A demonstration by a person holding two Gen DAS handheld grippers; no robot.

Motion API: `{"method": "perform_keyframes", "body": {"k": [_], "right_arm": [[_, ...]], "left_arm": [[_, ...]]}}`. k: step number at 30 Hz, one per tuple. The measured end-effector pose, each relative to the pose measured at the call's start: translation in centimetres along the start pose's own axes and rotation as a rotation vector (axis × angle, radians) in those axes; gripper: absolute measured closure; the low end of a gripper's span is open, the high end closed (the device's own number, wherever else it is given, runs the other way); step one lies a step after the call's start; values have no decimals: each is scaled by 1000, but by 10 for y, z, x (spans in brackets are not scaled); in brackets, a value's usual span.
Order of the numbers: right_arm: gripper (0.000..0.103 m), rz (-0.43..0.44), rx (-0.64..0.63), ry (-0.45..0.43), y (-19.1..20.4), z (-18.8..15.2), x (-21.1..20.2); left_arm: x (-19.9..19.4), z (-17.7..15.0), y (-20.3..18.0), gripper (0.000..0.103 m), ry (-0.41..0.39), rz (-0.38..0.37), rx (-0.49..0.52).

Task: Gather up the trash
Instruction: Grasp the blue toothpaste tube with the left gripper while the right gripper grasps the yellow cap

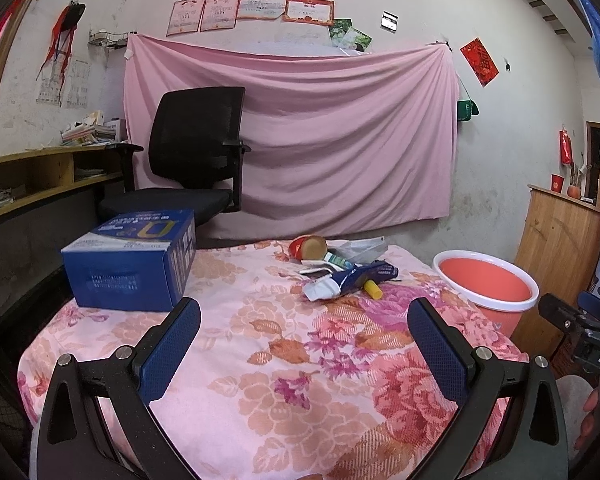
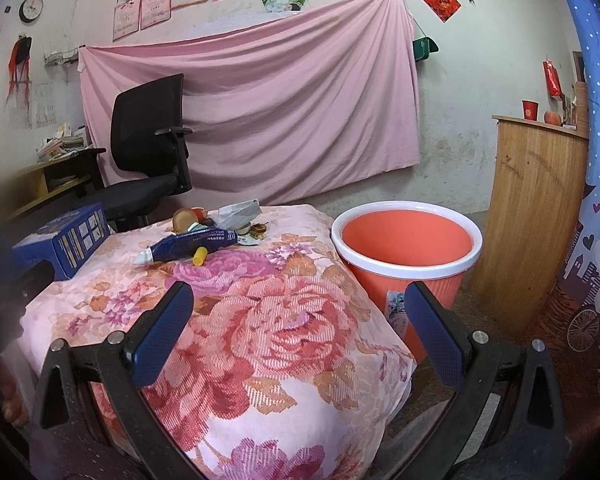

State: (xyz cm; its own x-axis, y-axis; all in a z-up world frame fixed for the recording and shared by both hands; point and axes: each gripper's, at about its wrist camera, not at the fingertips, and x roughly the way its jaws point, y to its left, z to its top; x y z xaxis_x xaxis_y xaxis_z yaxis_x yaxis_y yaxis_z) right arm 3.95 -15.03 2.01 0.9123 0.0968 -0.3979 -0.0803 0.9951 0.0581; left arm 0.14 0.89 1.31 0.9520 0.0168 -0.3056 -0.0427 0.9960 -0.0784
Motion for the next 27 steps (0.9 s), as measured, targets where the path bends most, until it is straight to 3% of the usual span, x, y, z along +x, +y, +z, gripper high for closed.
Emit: {"method": "perform_keyframes", "body": {"k": [5, 18, 27], "right_arm": [[0, 16, 12, -24, -3, 11, 5], [0, 69, -78, -216, 1, 64, 36], [0, 116, -117, -226, 8, 82, 80]], "left_arm": [[9, 15, 1, 2, -25, 2, -10], [53, 57, -6, 2, -128, 1, -6], [101, 68, -3, 2, -79, -48, 59]]}}
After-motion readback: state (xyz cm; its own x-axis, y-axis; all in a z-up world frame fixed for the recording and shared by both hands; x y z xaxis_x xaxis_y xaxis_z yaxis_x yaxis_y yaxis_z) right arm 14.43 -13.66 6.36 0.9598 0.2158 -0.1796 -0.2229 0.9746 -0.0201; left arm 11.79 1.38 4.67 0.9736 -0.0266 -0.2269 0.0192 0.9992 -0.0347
